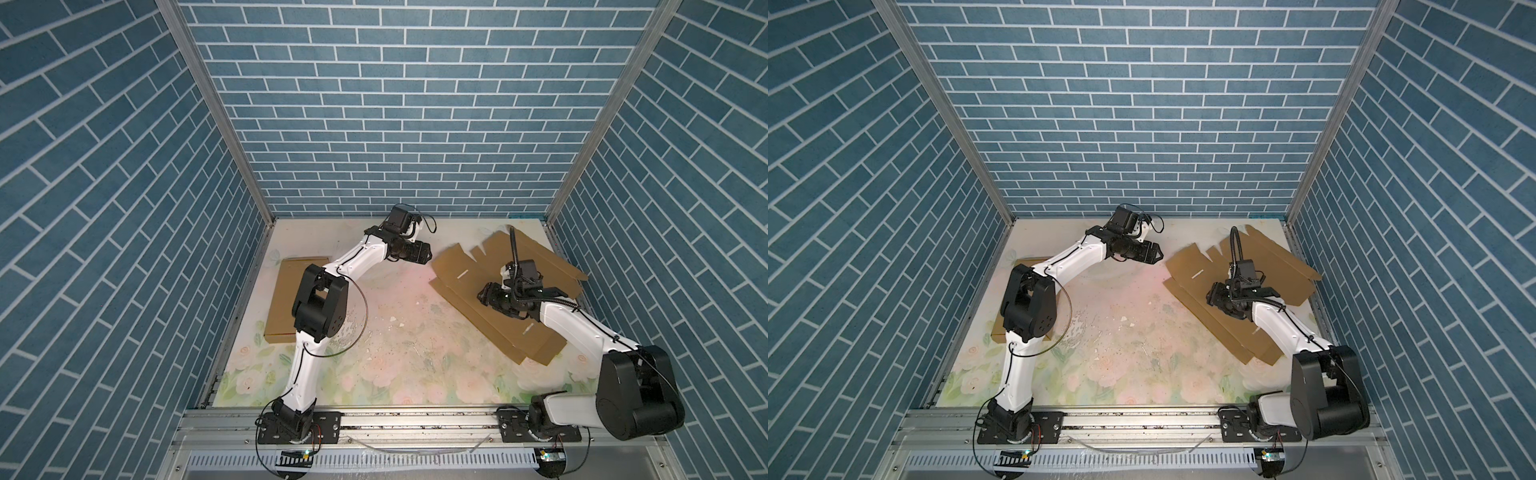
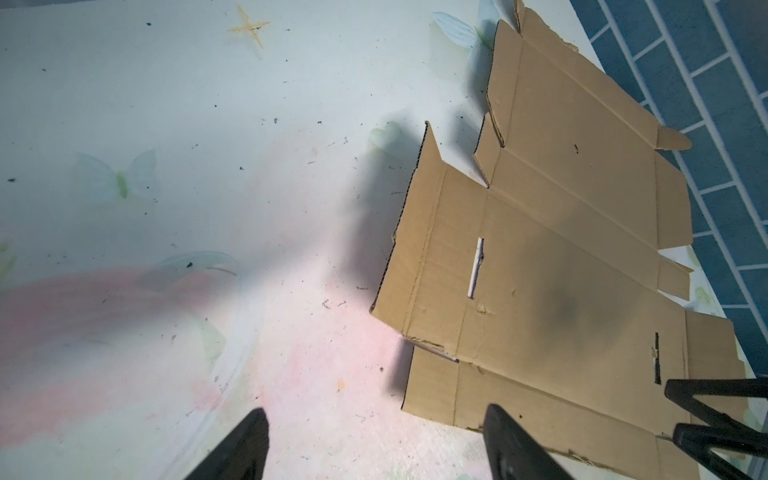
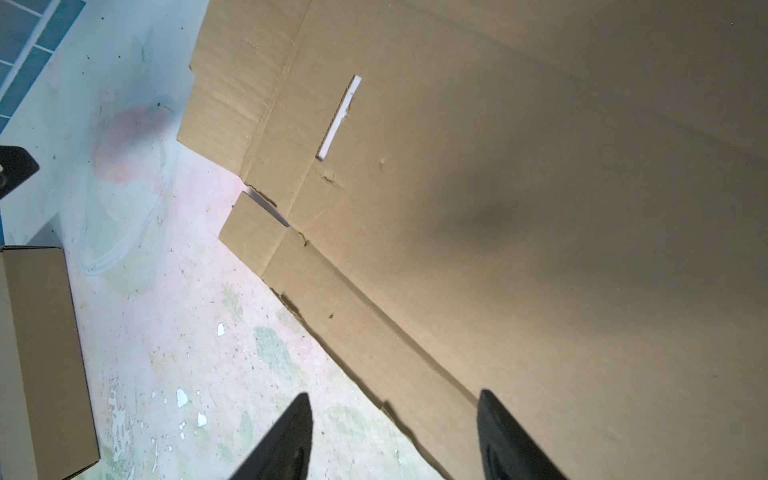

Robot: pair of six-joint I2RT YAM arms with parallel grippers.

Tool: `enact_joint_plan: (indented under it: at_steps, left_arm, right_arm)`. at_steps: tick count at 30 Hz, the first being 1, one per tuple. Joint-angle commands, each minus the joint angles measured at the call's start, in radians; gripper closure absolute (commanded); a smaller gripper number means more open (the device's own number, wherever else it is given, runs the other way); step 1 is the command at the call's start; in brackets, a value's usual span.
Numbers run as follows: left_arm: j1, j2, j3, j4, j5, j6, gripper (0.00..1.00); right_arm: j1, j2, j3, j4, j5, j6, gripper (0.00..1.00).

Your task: Fold the paper box

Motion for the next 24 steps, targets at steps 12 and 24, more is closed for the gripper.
enact_joint_plan:
  at_steps: [12,24]
  left_arm:
    - [-0.031,0.320,0.429,-0.193,0.083,0.033,0.23]
    - [-0.054,0.494,0.606,-0.151,0.096,-0.065,0.58]
  right_arm:
    - [-0.063,-0.029,0.012,-0.043,0.024,-0.008,0.37]
    - [-0.110,0.040,0.142,-0.155,-0.051,-0.096,0.38]
